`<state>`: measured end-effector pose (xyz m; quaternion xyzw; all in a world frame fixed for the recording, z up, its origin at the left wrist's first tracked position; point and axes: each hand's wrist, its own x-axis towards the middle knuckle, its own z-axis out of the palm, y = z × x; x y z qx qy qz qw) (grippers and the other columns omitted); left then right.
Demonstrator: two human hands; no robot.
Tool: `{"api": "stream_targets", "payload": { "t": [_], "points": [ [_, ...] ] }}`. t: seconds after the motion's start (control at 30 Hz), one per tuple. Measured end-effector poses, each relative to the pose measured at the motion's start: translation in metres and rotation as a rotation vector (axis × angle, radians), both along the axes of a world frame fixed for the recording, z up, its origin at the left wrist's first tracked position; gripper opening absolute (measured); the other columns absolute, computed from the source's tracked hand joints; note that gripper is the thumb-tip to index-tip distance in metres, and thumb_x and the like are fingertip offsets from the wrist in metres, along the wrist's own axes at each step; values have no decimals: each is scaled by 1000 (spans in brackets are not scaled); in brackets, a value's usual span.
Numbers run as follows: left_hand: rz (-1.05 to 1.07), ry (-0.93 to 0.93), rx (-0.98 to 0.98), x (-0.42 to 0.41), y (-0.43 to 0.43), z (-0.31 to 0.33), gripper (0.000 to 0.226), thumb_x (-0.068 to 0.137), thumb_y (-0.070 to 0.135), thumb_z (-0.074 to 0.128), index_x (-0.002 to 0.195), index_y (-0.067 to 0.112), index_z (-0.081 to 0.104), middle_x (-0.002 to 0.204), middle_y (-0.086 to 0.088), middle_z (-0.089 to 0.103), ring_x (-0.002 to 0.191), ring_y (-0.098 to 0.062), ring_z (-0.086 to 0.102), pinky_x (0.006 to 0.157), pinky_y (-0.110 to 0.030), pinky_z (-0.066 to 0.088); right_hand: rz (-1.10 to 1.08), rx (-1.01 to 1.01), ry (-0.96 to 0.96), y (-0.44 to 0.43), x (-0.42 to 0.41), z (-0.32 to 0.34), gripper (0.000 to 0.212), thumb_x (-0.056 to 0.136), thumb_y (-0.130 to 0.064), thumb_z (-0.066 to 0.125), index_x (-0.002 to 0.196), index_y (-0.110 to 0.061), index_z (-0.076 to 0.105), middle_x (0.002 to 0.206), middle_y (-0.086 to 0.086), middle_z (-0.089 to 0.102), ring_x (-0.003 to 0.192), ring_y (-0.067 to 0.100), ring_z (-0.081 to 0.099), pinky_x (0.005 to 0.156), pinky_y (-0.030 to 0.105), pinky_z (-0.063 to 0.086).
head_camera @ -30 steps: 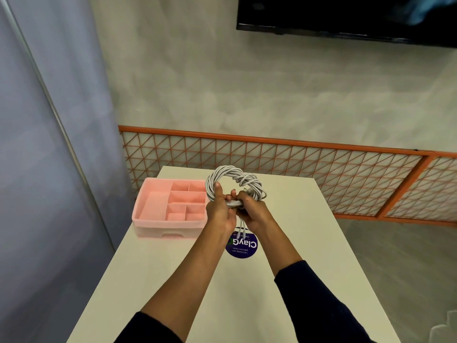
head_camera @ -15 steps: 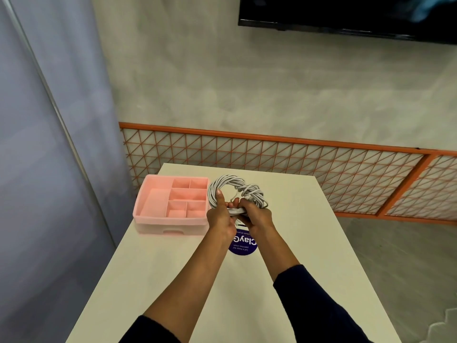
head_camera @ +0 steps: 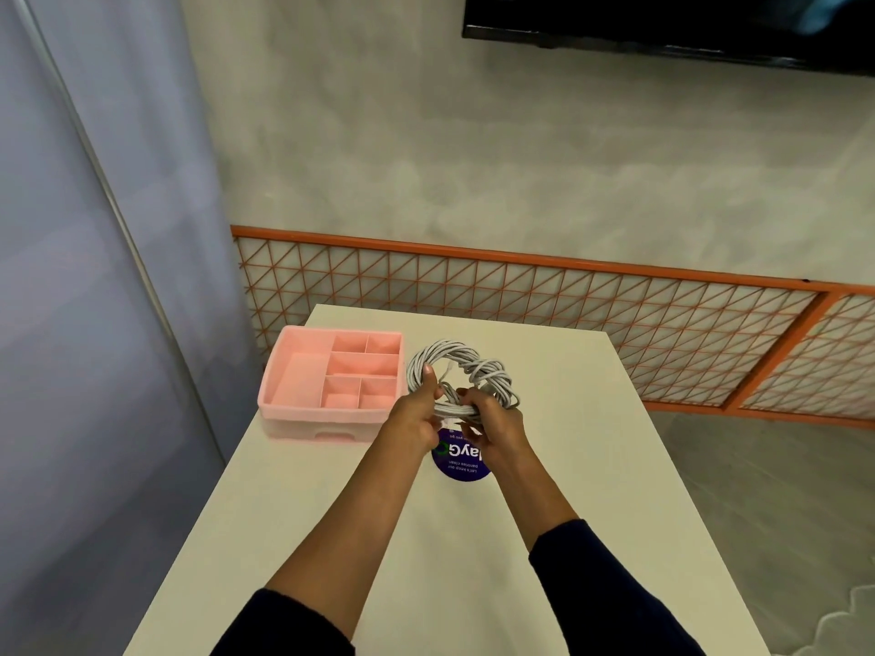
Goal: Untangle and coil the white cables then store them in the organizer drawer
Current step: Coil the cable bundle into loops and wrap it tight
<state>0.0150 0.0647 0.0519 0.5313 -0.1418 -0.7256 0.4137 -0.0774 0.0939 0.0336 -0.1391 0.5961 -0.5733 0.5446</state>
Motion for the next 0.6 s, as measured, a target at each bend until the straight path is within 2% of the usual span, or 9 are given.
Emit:
{"api": "stream_targets", "payload": {
  "t": [0.13, 0.2, 0.3, 0.4, 0.47, 0.5, 0.57, 0.6],
  "points": [
    [13, -24, -109, 2, -2, -2, 40, 96, 36, 53, 70, 6, 50, 63, -8, 60, 64, -21, 57, 61, -28, 49, 105, 70, 17, 2, -2, 4, 29, 73, -9, 63, 100, -6, 72, 88, 6, 69, 80, 18, 61, 57, 25, 41],
    [30, -76, -151, -1, -4, -3, 36, 97, 35, 53, 77, 5, 53, 73, -10, 64, 66, -22, 60, 66, -30, 51, 141, 93, 21, 3, -1, 4, 27, 73, -15, 64, 99, -11, 73, 92, 3, 72, 86, 17, 65, 59, 25, 39],
    [89, -116, -208, -8, -4, -5, 29, 98, 30, 52, 97, 2, 59, 83, -13, 69, 68, -23, 65, 79, -40, 57, 212, 103, -1, 4, -2, 4, 10, 78, -19, 62, 87, -19, 67, 82, -2, 71, 75, 12, 66, 59, 24, 36],
    [128, -169, -284, -9, -5, -5, 20, 100, 26, 50, 95, 8, 58, 59, 0, 69, 60, -16, 66, 85, -46, 56, 298, 146, -54, 7, -6, 4, 6, 82, -26, 65, 81, -21, 65, 81, -5, 69, 76, 11, 62, 66, 24, 39],
    [133, -256, -347, -4, -8, -4, 20, 100, 26, 49, 95, 9, 59, 58, 0, 69, 62, -17, 68, 83, -46, 57, 334, 175, -19, 10, -9, 4, 19, 79, -35, 71, 89, -20, 67, 95, -1, 69, 86, 14, 61, 73, 26, 43],
    [118, -316, -371, -1, -9, -3, 22, 100, 27, 49, 96, 8, 59, 66, -5, 71, 65, -21, 68, 80, -43, 58, 324, 167, 43, 11, -11, 2, 35, 75, -40, 76, 100, -18, 65, 107, 3, 67, 93, 17, 60, 77, 28, 46],
    [40, -435, -401, 7, -13, -1, 27, 99, 29, 49, 101, 5, 60, 80, -13, 71, 63, -19, 67, 65, -30, 58, 186, 93, 267, 12, -13, -2, 82, 63, -44, 85, 130, -19, 45, 132, 11, 51, 112, 23, 55, 90, 36, 49],
    [-1, -490, -415, 11, -14, -2, 31, 99, 31, 50, 104, 2, 60, 85, -15, 70, 63, -18, 67, 60, -26, 57, 123, 15, 425, 13, -13, 0, 97, 59, -44, 88, 136, -25, 33, 139, 11, 40, 121, 24, 48, 98, 40, 46]
  ]
}}
